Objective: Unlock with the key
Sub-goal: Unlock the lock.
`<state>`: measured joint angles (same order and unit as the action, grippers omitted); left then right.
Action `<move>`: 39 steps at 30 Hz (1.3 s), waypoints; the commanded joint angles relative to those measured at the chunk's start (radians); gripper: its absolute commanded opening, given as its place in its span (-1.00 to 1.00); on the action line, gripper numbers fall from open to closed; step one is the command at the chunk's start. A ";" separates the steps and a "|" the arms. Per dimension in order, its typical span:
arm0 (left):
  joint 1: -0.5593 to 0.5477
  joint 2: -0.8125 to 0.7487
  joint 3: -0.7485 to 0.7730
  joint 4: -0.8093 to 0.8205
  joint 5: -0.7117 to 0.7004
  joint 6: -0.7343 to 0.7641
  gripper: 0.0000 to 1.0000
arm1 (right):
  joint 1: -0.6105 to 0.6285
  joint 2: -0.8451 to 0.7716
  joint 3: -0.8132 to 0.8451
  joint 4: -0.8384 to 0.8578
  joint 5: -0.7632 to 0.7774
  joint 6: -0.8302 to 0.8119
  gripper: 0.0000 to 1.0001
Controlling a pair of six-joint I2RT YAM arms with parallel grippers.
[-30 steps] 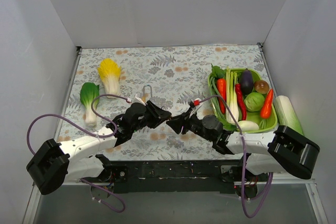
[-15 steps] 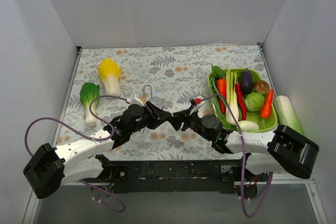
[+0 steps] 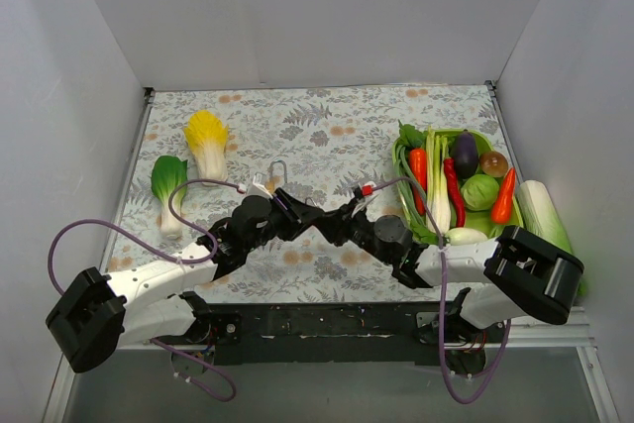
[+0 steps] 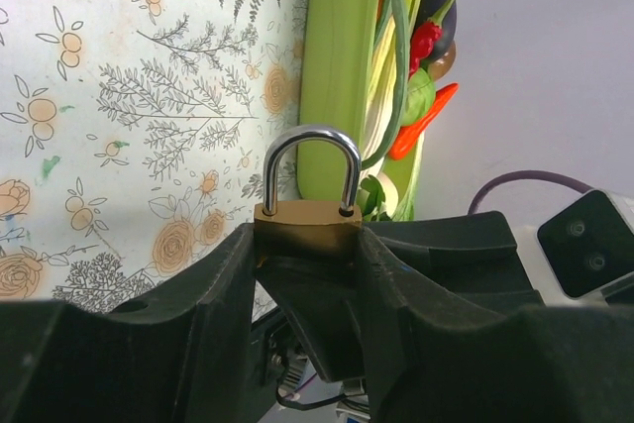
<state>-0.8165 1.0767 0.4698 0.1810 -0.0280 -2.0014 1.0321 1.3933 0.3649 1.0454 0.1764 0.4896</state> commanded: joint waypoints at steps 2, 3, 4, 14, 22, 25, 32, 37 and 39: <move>-0.009 -0.015 -0.022 0.070 0.027 -0.544 -1.00 | 0.006 -0.019 0.023 0.128 0.051 -0.013 -0.82; -0.009 -0.014 -0.028 0.089 0.060 -0.527 -1.00 | 0.006 -0.020 0.020 0.128 0.054 -0.008 -0.94; -0.009 -0.011 -0.031 0.109 0.065 -0.508 -1.00 | 0.005 -0.031 0.016 0.128 0.060 -0.003 -0.97; 0.040 -0.107 -0.062 0.211 0.109 -0.084 0.96 | -0.092 -0.204 -0.086 0.032 -0.092 0.170 -0.97; 0.054 -0.348 -0.082 0.123 0.114 0.266 0.51 | -0.187 -0.408 -0.081 -0.195 -0.373 0.250 -0.97; 0.054 -0.365 -0.071 0.101 0.152 0.364 0.23 | -0.216 -0.456 -0.063 -0.252 -0.471 0.287 -0.97; 0.054 -0.296 -0.040 0.170 0.240 0.414 -0.36 | -0.230 -0.479 -0.018 -0.269 -0.604 0.360 -0.97; 0.054 -0.210 -0.028 0.215 0.278 0.382 -0.40 | -0.230 -0.485 -0.021 -0.245 -0.586 0.340 -0.97; 0.053 -0.198 -0.039 0.254 0.283 0.363 -0.41 | -0.230 -0.481 -0.012 -0.262 -0.577 0.330 -0.97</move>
<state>-0.7677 0.8574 0.4091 0.3584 0.2104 -1.6356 0.8051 0.9295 0.2939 0.7471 -0.3946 0.8280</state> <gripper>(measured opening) 0.301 0.208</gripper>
